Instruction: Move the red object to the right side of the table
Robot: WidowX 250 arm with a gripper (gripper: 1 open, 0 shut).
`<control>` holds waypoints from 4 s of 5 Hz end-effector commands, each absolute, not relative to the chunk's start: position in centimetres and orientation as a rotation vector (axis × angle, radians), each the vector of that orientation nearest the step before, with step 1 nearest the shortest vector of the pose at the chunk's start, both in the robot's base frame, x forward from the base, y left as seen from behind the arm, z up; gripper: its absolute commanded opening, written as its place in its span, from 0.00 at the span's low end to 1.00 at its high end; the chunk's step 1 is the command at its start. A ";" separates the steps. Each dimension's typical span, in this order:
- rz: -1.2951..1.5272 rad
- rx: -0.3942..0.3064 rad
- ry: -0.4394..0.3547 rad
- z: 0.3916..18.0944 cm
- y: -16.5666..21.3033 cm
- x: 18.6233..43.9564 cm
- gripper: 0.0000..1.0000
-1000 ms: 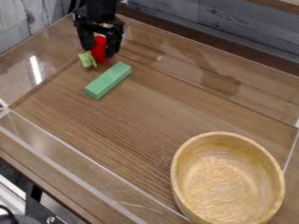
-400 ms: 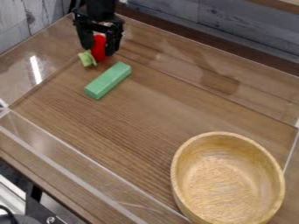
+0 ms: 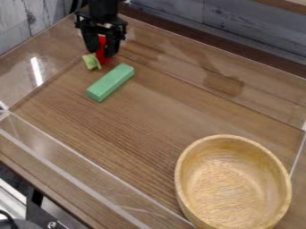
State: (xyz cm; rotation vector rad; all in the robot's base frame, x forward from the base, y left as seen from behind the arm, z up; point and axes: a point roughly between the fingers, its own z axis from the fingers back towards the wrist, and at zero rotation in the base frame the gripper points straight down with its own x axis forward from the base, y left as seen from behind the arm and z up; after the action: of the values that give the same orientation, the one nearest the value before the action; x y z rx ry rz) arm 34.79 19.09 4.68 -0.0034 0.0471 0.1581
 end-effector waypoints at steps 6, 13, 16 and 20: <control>0.075 -0.079 -0.129 15.7 14.3 35.8 0.00; 0.111 -0.040 -0.075 10.1 19.6 37.3 1.00; 0.116 -0.021 -0.044 7.3 20.7 37.3 1.00; 0.126 -0.010 -0.010 4.7 20.8 36.9 0.00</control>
State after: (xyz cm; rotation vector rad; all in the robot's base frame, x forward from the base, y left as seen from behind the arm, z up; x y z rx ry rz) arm 36.72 20.59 3.74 -0.0238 0.0123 0.1252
